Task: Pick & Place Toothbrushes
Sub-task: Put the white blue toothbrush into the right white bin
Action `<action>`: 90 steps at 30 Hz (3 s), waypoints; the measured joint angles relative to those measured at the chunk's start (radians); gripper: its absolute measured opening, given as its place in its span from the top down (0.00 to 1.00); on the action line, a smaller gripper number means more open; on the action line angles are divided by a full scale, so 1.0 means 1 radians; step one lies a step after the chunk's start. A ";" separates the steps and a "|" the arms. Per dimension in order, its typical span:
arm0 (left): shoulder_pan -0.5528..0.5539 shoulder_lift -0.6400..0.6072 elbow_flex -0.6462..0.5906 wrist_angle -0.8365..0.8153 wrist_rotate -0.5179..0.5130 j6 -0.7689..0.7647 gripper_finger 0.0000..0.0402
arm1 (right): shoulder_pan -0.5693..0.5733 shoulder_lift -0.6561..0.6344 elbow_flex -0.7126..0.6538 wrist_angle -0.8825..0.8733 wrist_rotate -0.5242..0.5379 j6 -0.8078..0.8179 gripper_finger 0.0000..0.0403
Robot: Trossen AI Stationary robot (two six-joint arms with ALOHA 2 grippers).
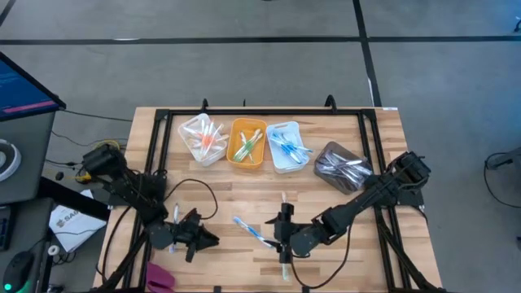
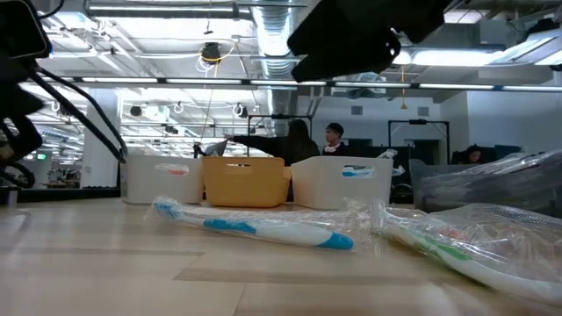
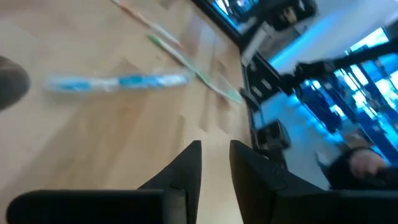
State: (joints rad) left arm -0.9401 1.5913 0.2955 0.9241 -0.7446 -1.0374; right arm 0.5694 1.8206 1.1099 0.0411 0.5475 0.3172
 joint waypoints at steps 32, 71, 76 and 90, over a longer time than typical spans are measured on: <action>0.001 0.001 0.002 -0.010 -0.100 0.098 0.81 | -0.143 0.447 0.453 -0.500 -0.212 0.264 0.34; -0.004 0.001 0.003 -0.019 -0.099 0.118 0.81 | -0.222 0.268 0.895 -1.611 0.266 0.424 0.98; -0.006 0.001 0.003 -0.020 -0.098 0.122 0.81 | -0.361 0.144 0.780 -1.597 0.196 0.453 0.98; 0.046 0.001 0.003 -0.019 -0.102 0.125 0.81 | -0.646 0.115 0.623 -1.504 0.019 0.366 0.96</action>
State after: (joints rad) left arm -0.8940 1.5925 0.2981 0.9051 -0.8471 -0.9128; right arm -0.0770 1.9351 1.7334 -1.4633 0.5668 0.6831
